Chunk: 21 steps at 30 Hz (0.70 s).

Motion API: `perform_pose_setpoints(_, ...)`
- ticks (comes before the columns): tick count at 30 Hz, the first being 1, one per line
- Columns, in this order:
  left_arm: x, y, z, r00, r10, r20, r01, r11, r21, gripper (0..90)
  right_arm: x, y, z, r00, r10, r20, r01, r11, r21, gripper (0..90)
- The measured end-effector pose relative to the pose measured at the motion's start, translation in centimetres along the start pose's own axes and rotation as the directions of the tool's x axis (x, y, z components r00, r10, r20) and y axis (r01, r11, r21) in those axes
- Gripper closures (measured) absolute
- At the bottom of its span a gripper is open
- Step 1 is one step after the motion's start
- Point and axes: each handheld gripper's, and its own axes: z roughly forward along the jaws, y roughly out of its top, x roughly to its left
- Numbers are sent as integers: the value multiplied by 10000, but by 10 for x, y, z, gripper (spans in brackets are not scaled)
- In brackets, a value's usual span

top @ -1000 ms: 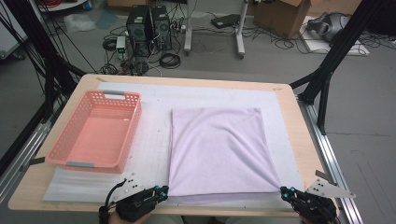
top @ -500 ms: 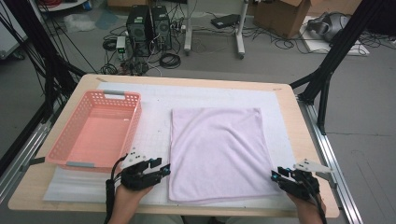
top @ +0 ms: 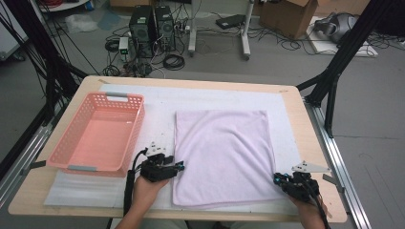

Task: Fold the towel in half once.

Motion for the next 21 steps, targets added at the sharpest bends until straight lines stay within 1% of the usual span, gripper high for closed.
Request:
perform_pose_setpoints(1, -1, 1, 1, 9996, -158, 239, 154, 9997, 178, 771, 1, 0, 0, 9999, -95, 78, 95, 10000, -10, 844)
perform_pose_setpoints(2, -1, 1, 1, 9992, -302, 259, 296, 9993, 234, 822, 2, 0, -1, 9999, -108, 64, 108, 9999, -12, 849)
perform_pose_setpoints(3, 0, 2, 1, 9988, -382, 303, 372, 9988, 307, 842, 2, -1, -2, 10000, 24, 11, -24, 10000, 11, 851)
perform_pose_setpoints(6, 5, 1, -5, 9979, -534, 365, 522, 9981, 313, 855, 1, -6, -8, 9994, 233, -262, -231, 9997, 73, 855)
perform_pose_setpoints(7, 7, -1, -8, 9974, -565, 436, 551, 9979, 336, 856, 2, -8, -12, 9989, 353, -322, -348, 9992, 183, 855)
perform_pose_setpoints(9, 11, -4, -14, 9954, -694, 653, 676, 9972, 305, 856, 5, -12, -19, 9982, 429, -423, -422, 9990, 169, 856)
perform_pose_setpoints(11, 11, -7, -20, 9947, -690, 769, 663, 9971, 370, 855, 11, -17, -26, 9976, 399, -574, -387, 9990, 218, 856)
perform_pose_setpoints(15, 11, -12, -30, 9923, -616, 1075, 560, 9969, 546, 852, 24, -27, -39, 9941, 505, -963, -474, 9983, 344, 854)
perform_pose_setpoints(17, 13, -13, -32, 9896, -665, 1275, 618, 9972, 411, 834, 29, -31, -44, 9937, 446, -1031, -415, 9986, 318, 845)
perform_pose_setpoints(18, 14, -11, -32, 9900, -575, 1291, 544, 9981, 274, 799, 30, -31, -45, 9945, 381, -978, -359, 9991, 235, 813)
perform_pose_setpoints(19, 16, -9, -31, 9913, -467, 1229, 456, 9989, 114, 716, 31, -30, -46, 9959, 194, -887, -183, 9998, 124, 739)
perform_pose_setpoints(20, 18, -5, -29, 9898, -538, 1323, 550, 9985, -58, 600, 30, -28, -45, 9976, -188, -668, 185, 9998, -49, 651)
perform_pose_setpoints(21, 19, -1, -27, 9888, -603, 1368, 636, 9978, -198, 526, 29, -25, -45, 9979, -458, -454, 447, 9987, -245, 611)
